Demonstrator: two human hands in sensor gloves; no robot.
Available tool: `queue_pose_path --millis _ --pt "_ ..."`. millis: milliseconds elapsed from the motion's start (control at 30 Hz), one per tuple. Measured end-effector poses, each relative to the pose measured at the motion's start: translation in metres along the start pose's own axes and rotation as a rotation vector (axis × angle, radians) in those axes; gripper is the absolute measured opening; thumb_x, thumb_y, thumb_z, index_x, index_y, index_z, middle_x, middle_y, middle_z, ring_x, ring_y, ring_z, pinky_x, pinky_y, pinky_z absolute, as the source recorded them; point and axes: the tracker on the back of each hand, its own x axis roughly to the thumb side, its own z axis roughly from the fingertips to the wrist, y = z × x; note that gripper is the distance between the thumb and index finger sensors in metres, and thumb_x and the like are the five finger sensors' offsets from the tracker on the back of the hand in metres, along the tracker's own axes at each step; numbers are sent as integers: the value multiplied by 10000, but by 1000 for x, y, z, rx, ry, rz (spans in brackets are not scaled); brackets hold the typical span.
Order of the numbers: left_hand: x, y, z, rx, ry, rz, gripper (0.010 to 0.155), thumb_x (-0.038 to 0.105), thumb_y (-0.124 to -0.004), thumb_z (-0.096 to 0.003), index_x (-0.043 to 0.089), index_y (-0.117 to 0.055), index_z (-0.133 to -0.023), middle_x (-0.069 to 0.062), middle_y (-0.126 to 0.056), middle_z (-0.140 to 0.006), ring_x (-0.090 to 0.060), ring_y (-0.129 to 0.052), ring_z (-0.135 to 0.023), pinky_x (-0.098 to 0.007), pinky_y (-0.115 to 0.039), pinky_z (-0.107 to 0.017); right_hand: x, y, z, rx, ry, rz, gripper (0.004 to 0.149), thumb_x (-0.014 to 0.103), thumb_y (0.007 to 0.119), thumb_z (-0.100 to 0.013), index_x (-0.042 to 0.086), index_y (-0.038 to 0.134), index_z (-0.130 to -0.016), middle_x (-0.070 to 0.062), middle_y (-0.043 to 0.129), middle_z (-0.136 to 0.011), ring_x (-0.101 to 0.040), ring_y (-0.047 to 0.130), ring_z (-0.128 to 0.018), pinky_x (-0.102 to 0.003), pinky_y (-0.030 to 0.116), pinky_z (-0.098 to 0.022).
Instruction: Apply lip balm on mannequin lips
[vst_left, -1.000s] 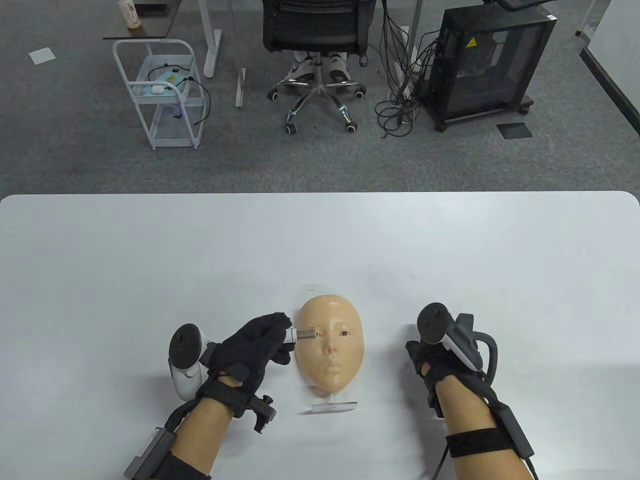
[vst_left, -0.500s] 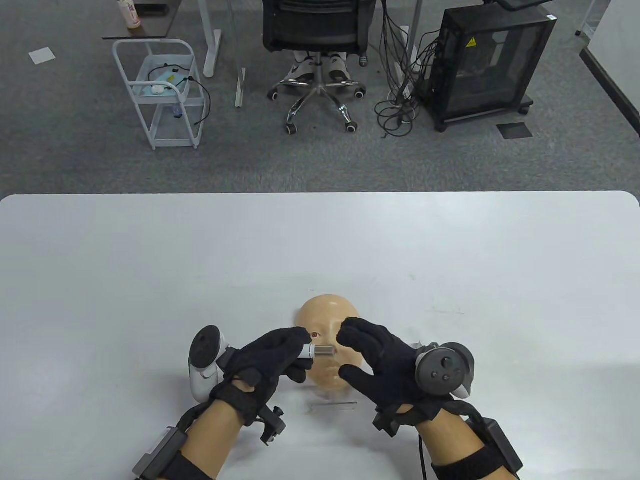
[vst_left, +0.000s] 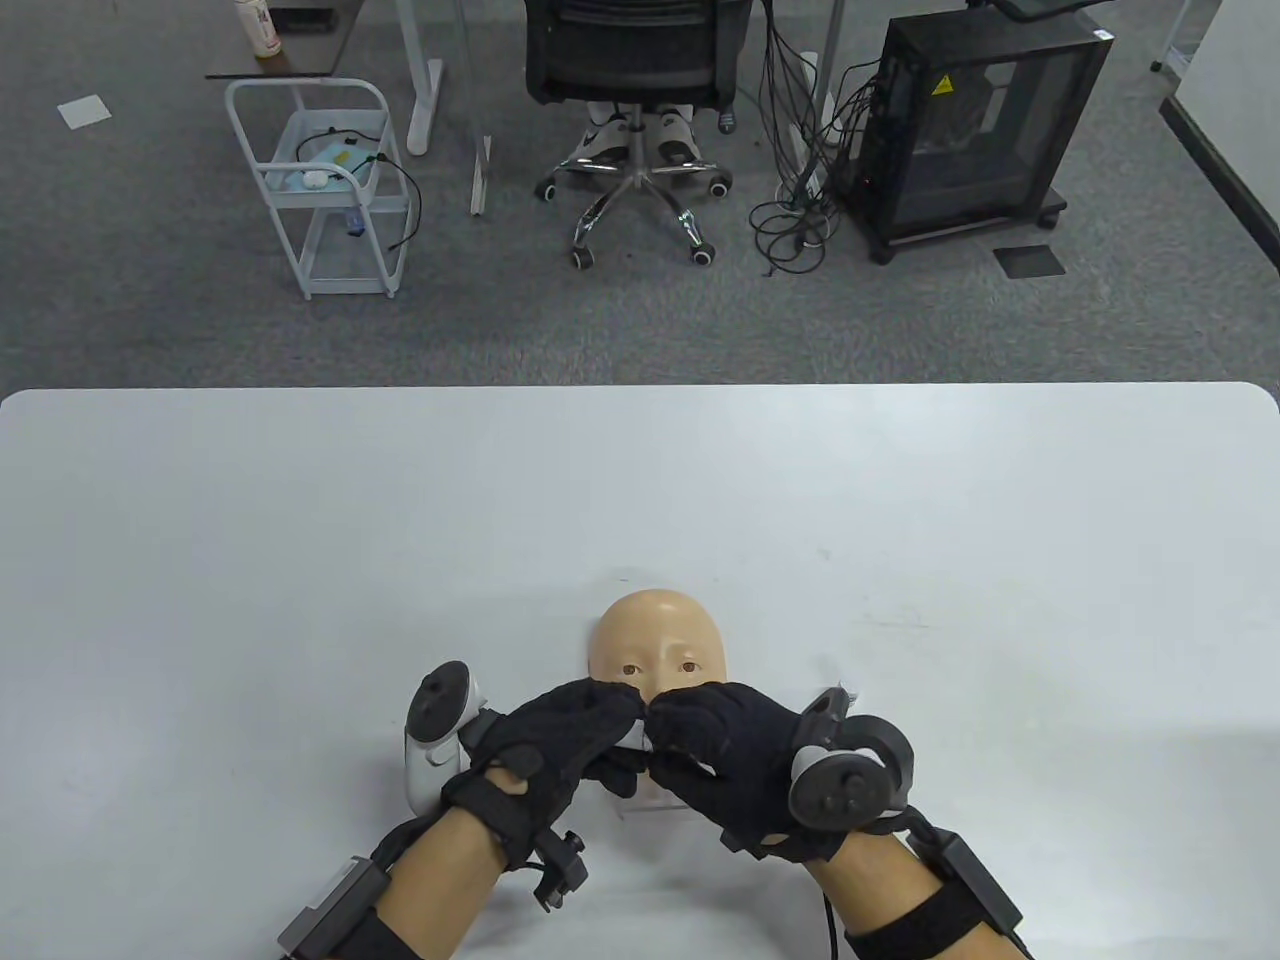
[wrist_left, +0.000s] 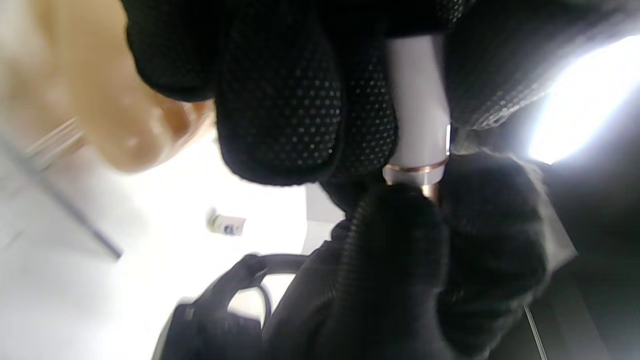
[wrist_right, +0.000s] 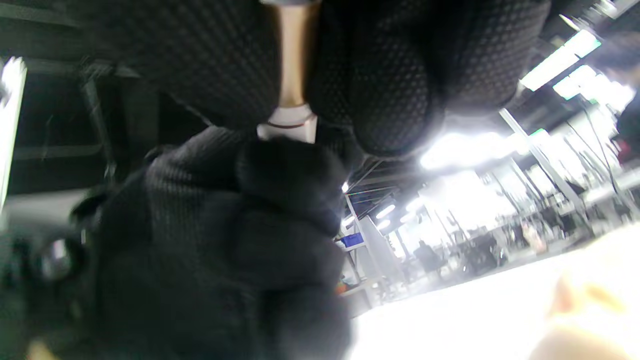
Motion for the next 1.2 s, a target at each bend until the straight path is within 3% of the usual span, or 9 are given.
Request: queue_pose_path --millis 267,400,533,600,767,900,1000,1067,1200 --pt "39 -4 4 -31 -489 -466 454 476 -952 -551 250 -797 -913 -42 -993 -843 -297 -1061 -618 -564 -765 -617 -19 -1 1 -35 245 -412 546 417 1014 -430 181 768 -856 -70 1008 -738 -267 1115 -497 -438 947 -440" --pt "49 -8 12 -9 -595 -614 457 455 -969 -542 260 -793 -915 -46 -970 -868 -310 -1056 -638 -562 -761 -626 -32 9 4 -2 436 -645 542 424 1012 -433 174 769 -848 -74 1015 -731 -262 1129 -479 -430 963 -420" --pt "62 -19 21 -4 -730 -951 459 453 -969 -538 268 -784 -915 -30 -963 -882 -304 -1058 -656 -554 -762 -638 -51 26 14 101 733 -969 536 422 1011 -441 161 777 -846 -84 1020 -723 -263 1136 -464 -429 971 -404" --pt "62 -22 20 -17 -735 -1008 469 456 -970 -537 265 -780 -920 -28 -962 -884 -300 -1059 -659 -553 -764 -637 -55 29 17 143 794 -1036 534 420 1007 -448 156 773 -850 -91 1015 -726 -272 1129 -472 -436 964 -407" --pt "44 -13 10 -23 -528 -746 547 469 -970 -537 213 -756 -970 -89 -957 -853 -313 -1048 -604 -610 -753 -603 -53 26 16 94 764 -939 535 426 1003 -449 162 768 -851 -83 1009 -734 -271 1125 -491 -435 958 -423" --pt "41 -10 10 35 -531 -687 534 495 -993 -522 185 -820 -922 -83 -1031 -778 -278 -1104 -507 -588 -809 -557 -51 24 14 90 728 -916 564 447 998 -453 155 765 -876 -94 994 -754 -296 1103 -533 -451 930 -451" --pt "42 -4 10 61 -511 -624 517 504 -999 -521 206 -834 -909 -61 -1042 -769 -270 -1102 -516 -576 -805 -567 -48 10 10 169 633 -773 734 551 962 -467 153 654 -1002 -126 859 -924 -375 973 -727 -519 808 -572" --pt "40 5 9 83 -475 -526 512 499 -993 -526 206 -829 -912 -66 -1036 -771 -273 -1094 -521 -581 -797 -569 -48 -10 9 87 591 -588 767 631 895 -483 159 632 -1028 -143 816 -970 -400 921 -780 -539 770 -599" --pt "33 22 6 80 -437 -388 492 478 -963 -547 200 -811 -923 -100 -1012 -773 -289 -1066 -511 -598 -774 -574 -55 -33 4 -29 635 -367 758 632 881 -487 163 643 -1032 -177 737 -1030 -454 826 -853 -591 703 -624"
